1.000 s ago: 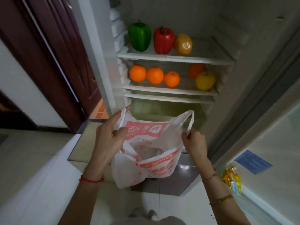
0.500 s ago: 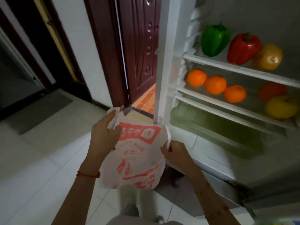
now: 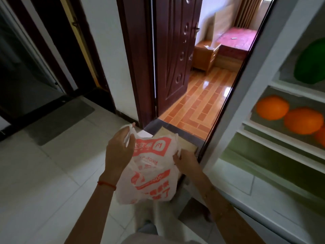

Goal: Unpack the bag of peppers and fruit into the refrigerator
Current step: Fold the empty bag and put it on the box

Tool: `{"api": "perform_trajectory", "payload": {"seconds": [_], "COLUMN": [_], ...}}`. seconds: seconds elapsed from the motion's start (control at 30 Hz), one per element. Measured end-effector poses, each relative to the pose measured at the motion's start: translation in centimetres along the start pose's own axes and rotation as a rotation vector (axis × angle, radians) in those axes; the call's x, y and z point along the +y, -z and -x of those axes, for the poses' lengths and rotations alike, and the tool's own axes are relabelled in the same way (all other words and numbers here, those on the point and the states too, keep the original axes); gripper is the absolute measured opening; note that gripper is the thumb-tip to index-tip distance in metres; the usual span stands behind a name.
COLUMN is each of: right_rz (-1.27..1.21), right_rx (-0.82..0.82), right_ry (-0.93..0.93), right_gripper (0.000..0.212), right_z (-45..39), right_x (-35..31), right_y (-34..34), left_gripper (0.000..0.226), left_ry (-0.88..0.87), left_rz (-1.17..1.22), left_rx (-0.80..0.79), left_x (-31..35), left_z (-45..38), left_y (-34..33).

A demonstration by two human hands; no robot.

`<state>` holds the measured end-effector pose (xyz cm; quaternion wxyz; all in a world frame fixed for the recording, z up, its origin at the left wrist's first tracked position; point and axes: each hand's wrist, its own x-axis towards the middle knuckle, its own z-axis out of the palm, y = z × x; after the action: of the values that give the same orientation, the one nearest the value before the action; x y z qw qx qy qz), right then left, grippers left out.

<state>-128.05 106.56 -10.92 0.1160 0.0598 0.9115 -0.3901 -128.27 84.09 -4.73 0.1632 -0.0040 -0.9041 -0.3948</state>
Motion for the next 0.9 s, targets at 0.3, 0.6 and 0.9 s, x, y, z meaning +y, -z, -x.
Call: {"api": "perform_trajectory", "payload": {"seconds": [0.3, 0.6, 0.9], "right_rz": [0.146, 0.175, -0.153], "right_rx": [0.443, 0.484, 0.361], "right_ry": [-0.268, -0.409, -0.506], "right_gripper": [0.023, 0.022, 0.026], "right_z": [-10.0, -15.2, -18.4], "right_x": [-2.0, -1.2, 3.5], "right_y": [0.2, 0.5, -1.3], "left_gripper": [0.028, 0.017, 0.017], "left_ry": [0.061, 0.083, 0.278], "left_rz": [0.061, 0.033, 0.211], "left_rx": [-0.142, -0.473, -0.692], "left_x": [-5.1, -6.4, -7.8], "left_z": [-9.4, -12.4, -11.0], "left_y": [-3.1, -8.8, -16.0]}}
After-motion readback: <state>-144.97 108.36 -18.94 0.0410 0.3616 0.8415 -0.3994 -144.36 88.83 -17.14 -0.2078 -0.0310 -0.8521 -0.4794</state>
